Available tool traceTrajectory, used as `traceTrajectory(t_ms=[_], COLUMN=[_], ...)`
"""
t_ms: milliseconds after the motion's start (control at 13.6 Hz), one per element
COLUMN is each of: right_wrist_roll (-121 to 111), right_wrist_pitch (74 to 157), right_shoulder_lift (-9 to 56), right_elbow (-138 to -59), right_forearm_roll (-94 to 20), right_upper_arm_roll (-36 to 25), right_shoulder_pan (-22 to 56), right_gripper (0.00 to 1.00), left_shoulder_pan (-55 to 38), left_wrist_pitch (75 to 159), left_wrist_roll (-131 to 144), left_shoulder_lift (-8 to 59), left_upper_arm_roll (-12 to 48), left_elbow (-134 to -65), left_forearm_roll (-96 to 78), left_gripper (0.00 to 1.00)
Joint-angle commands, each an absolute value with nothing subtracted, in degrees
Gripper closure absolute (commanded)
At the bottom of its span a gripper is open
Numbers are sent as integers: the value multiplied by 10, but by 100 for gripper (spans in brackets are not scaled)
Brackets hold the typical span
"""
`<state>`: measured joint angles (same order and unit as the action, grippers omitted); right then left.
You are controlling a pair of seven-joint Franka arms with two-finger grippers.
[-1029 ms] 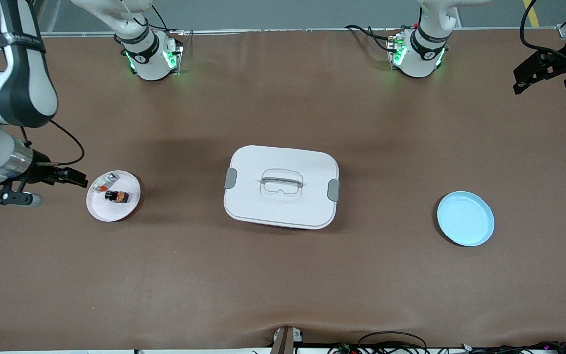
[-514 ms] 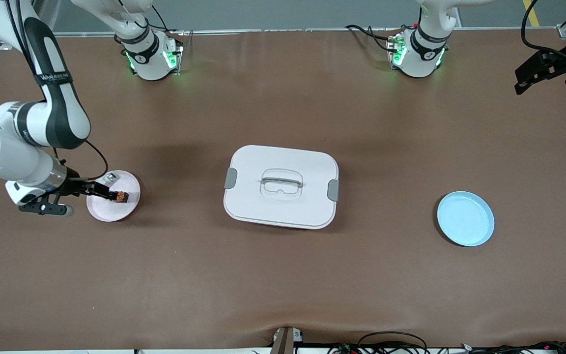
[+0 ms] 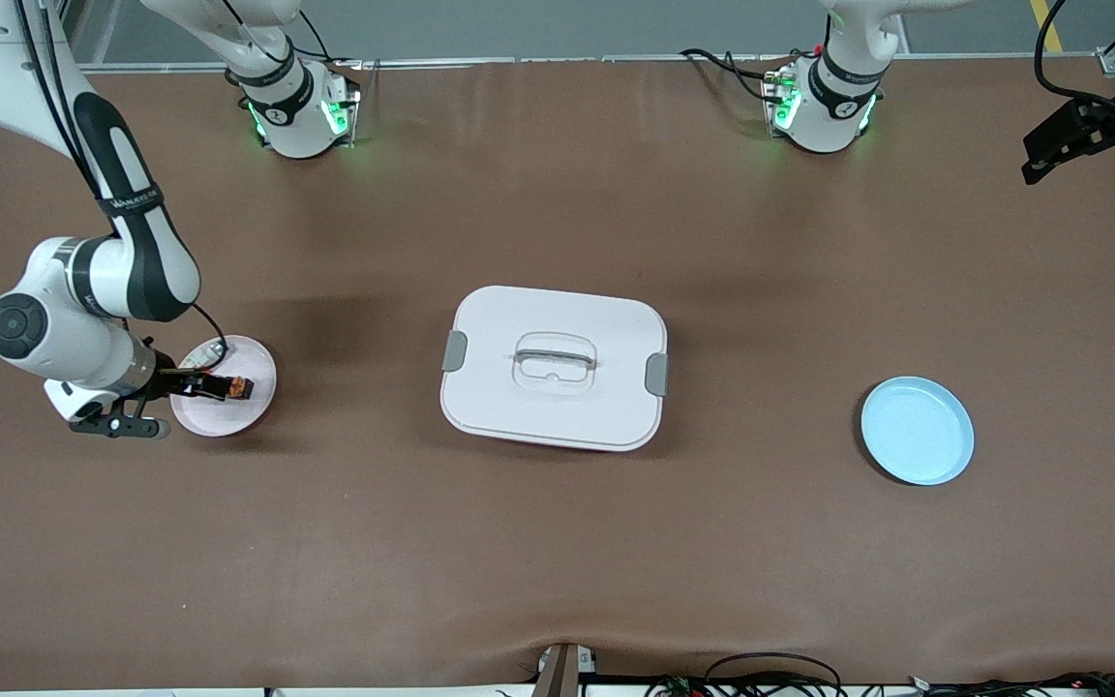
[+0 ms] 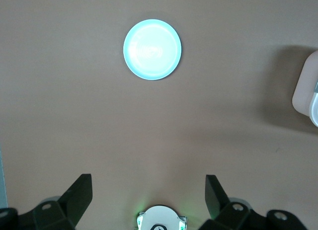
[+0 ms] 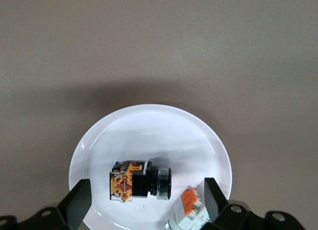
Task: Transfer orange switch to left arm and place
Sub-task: 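Close the right gripper on the orange-and-black switch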
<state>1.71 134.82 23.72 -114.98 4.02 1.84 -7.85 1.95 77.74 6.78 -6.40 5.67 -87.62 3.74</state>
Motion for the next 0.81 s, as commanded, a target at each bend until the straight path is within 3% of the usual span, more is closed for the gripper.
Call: traceTrajectory(t_ms=[0, 735], right_wrist_roll=[37, 51], right_wrist_pitch=[1349, 1349], right_shoulder_lift=[257, 285], right_elbow=[-1143, -1143], right_forearm_roll=[48, 34], right_upper_arm_roll=[25, 26], right_shoulder_pan=[-85, -84], right_gripper=[0, 0], left_shoulder_pan=[22, 32], left_wrist_pitch=[766, 766], left_wrist_roll=[68, 63], left_shoulder_lift=[-65, -50], left_upper_arm_roll=[59, 58], left_elbow=[-871, -844], left_forearm_roll=[40, 40], left_gripper=[0, 0])
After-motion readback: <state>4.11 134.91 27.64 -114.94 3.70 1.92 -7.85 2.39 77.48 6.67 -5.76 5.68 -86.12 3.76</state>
